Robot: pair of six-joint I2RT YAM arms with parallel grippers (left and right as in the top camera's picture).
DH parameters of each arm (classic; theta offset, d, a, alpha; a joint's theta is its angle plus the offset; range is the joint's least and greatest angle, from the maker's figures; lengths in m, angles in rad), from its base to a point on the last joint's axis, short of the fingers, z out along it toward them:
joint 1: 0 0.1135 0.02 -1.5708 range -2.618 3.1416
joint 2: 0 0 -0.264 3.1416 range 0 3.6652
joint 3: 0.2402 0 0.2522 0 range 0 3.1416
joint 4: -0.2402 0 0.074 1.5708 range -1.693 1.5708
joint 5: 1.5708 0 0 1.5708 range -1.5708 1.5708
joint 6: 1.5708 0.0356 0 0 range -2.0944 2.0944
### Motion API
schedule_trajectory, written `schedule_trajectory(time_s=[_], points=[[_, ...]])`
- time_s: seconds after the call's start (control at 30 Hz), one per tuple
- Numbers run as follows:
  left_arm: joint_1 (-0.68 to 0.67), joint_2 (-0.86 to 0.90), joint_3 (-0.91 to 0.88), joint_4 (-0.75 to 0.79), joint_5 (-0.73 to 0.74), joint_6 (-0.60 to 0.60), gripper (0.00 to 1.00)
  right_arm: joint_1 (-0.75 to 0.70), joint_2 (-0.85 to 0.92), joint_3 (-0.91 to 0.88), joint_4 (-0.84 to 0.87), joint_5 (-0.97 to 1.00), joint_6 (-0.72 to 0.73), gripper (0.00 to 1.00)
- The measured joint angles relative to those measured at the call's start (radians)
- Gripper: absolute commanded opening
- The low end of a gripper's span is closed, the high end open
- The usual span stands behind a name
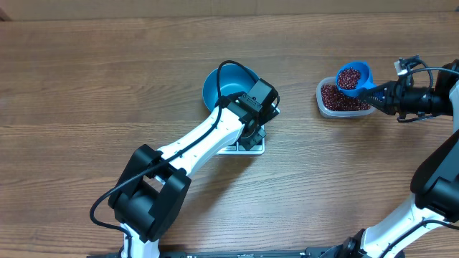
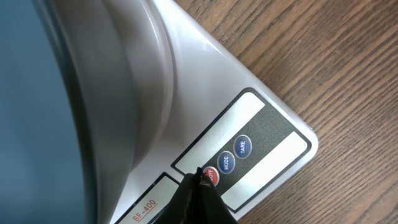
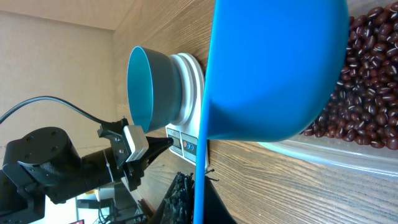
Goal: Scoop item into bowl and weigh 150g on scale
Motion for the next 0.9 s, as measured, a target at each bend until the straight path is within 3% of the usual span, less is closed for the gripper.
schedule_trajectory(time_s=[0.47,0.8,0.9], points=[[-0.001,0.000,0.077,-0.072,0.000,0.035,0.04,0.000,0.000,0.000,0.000,0.000,0.000,0.04],[-0.002,0.000,0.231,-0.258,0.000,0.082,0.04,0.000,0.000,0.000,0.012,0.000,0.000,0.04],[-0.003,0.000,0.301,-0.391,0.017,0.117,0.04,0.000,0.000,0.000,0.018,0.000,0.000,0.04]])
